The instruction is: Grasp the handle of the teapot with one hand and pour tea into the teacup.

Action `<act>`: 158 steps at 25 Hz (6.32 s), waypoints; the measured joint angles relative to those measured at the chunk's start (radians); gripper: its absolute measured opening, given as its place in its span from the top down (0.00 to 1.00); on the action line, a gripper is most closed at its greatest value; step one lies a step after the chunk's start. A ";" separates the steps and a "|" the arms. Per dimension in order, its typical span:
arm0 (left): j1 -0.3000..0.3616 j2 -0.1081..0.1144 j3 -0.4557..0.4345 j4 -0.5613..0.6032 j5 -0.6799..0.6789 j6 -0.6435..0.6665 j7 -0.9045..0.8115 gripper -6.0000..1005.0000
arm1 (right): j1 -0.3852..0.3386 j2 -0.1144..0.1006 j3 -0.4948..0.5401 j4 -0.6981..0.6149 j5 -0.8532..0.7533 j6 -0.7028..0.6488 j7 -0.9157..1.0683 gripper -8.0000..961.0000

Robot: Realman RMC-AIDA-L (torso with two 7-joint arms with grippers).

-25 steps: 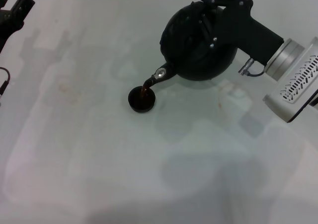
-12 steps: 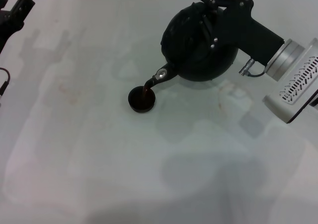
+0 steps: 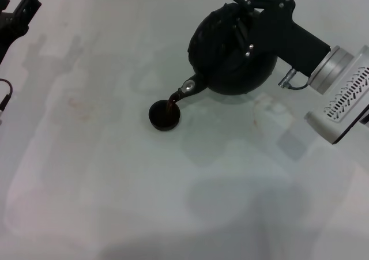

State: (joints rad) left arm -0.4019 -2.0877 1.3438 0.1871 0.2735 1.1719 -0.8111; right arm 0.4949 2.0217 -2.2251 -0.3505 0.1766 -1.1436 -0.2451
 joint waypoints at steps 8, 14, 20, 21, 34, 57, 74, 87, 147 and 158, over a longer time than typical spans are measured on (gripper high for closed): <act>0.000 0.000 0.000 0.000 0.000 0.000 -0.001 0.12 | -0.001 0.000 0.001 0.001 0.001 0.001 -0.011 0.87; 0.001 0.000 0.000 0.000 0.000 0.000 -0.004 0.12 | -0.001 0.000 0.001 0.001 0.001 0.002 -0.011 0.87; 0.000 0.000 0.000 0.000 0.000 0.000 -0.004 0.12 | -0.003 0.000 0.002 0.001 0.001 0.003 0.021 0.87; 0.000 -0.001 0.000 0.000 -0.001 0.002 -0.004 0.12 | -0.003 0.000 0.002 0.001 0.002 0.004 0.046 0.87; 0.000 -0.001 -0.002 0.000 -0.002 -0.004 -0.005 0.12 | -0.023 -0.003 0.006 0.002 0.012 0.003 0.510 0.84; -0.002 0.003 0.000 0.000 0.010 -0.004 0.007 0.12 | -0.186 -0.009 0.044 0.154 0.002 -0.212 0.748 0.78; 0.001 0.003 0.000 0.000 0.016 -0.007 0.017 0.12 | -0.185 -0.006 0.035 0.145 0.001 -0.143 0.739 0.74; -0.001 0.003 0.000 0.000 0.013 -0.012 0.018 0.12 | -0.182 -0.005 0.030 0.140 0.001 -0.099 0.748 0.70; -0.005 -0.005 0.028 -0.009 -0.050 -0.025 0.132 0.12 | -0.216 0.006 0.083 -0.007 0.485 -0.069 0.320 0.11; -0.019 -0.002 0.028 -0.023 -0.053 -0.026 0.133 0.12 | -0.219 0.005 0.058 0.003 0.486 -0.071 0.390 0.11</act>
State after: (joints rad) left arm -0.4205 -2.0895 1.3713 0.1645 0.2210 1.1458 -0.6781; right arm 0.2755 2.0270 -2.1674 -0.3474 0.6629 -1.2150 0.1453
